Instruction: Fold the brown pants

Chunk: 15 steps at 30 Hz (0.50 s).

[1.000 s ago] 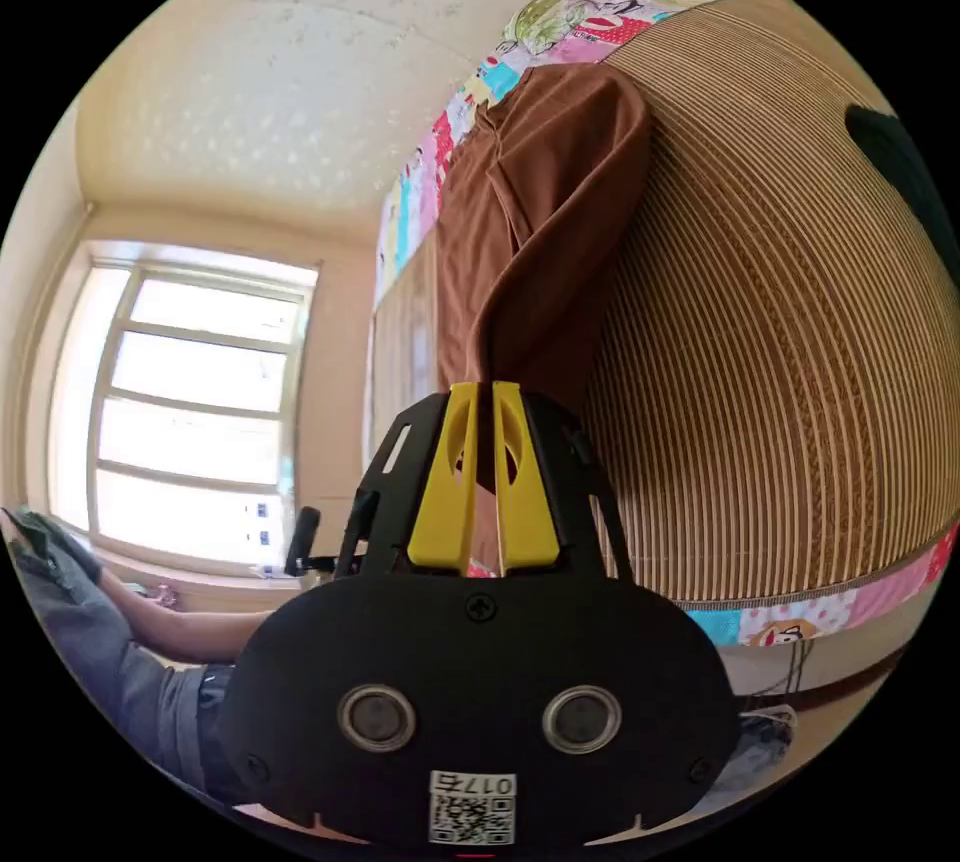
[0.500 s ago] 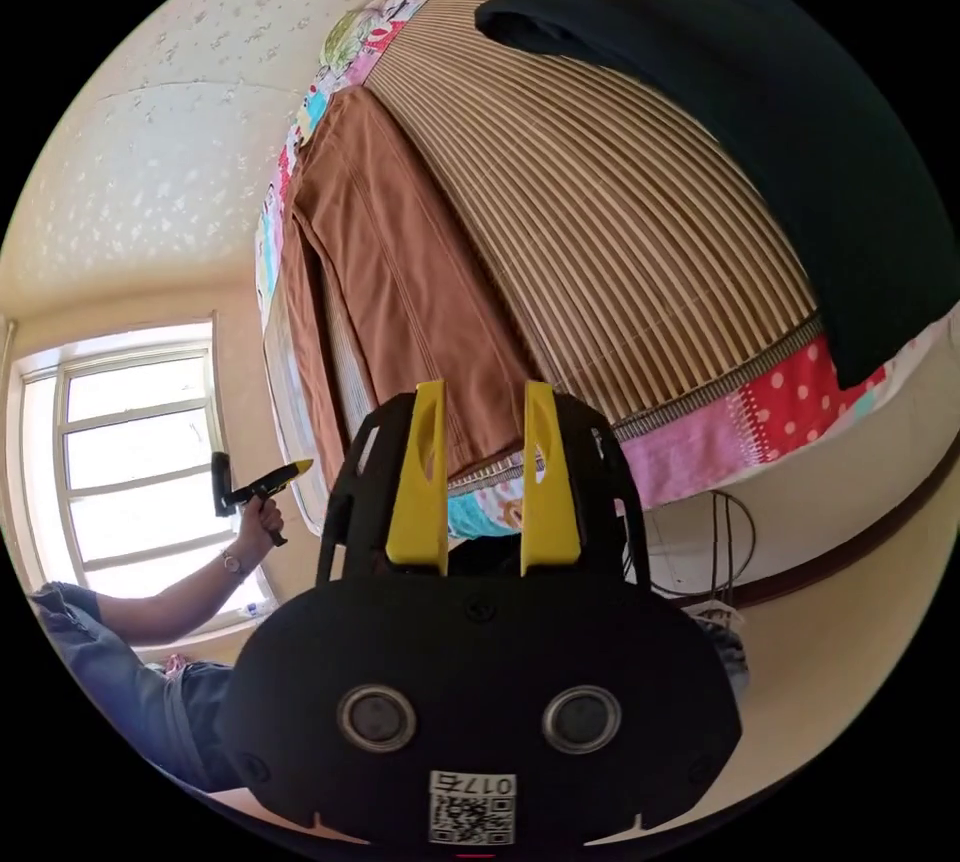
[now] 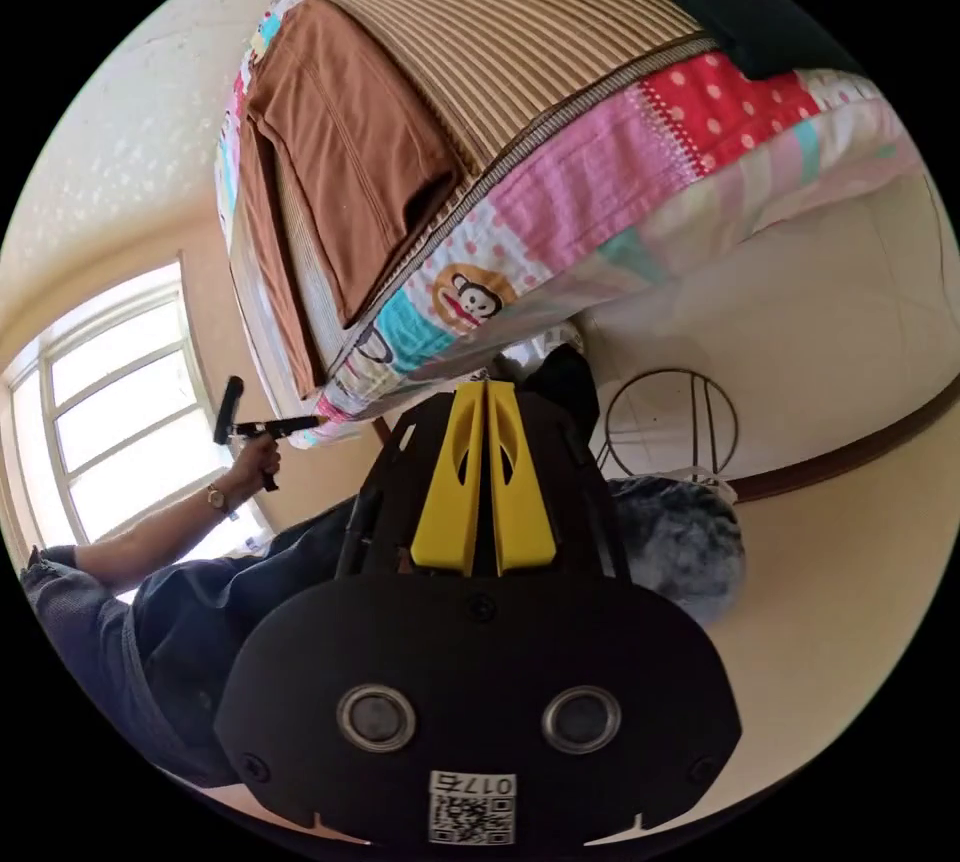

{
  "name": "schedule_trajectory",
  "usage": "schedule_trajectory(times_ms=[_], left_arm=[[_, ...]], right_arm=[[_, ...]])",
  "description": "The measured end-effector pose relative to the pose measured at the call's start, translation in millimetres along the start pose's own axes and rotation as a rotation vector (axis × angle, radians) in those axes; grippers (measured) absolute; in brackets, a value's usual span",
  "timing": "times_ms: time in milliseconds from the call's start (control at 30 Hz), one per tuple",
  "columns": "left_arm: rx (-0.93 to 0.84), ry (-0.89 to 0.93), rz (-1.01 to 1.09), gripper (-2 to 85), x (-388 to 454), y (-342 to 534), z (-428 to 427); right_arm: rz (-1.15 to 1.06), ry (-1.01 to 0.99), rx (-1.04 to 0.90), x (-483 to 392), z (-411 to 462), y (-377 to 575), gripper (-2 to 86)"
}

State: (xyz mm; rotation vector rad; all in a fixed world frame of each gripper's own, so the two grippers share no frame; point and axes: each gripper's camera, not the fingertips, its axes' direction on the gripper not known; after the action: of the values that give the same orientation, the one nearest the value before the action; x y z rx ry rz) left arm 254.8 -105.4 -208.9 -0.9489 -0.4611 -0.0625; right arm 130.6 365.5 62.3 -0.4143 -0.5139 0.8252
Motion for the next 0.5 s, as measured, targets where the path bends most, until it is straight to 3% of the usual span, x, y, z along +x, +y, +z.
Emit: schedule_trajectory(times_ms=[133,233,400,500], left_arm=[[0.180,0.211,-0.072,-0.2,-28,33,-12],[0.385,0.185,-0.109,4.0,-42,36,-61],[0.525,0.167,-0.222,11.8,-87,-6,-114],[0.461,0.153,-0.237,12.1,-109,-42,-110]], right_arm=[[-0.015,-0.019,0.123,-5,-40,-33,3.7],[-0.164,-0.032,0.116,-45,-48,-77,5.8],[-0.451,-0.042,-0.062,-155,20,-115,8.1],[-0.563,-0.111,-0.232,-212,97,-114,9.5]])
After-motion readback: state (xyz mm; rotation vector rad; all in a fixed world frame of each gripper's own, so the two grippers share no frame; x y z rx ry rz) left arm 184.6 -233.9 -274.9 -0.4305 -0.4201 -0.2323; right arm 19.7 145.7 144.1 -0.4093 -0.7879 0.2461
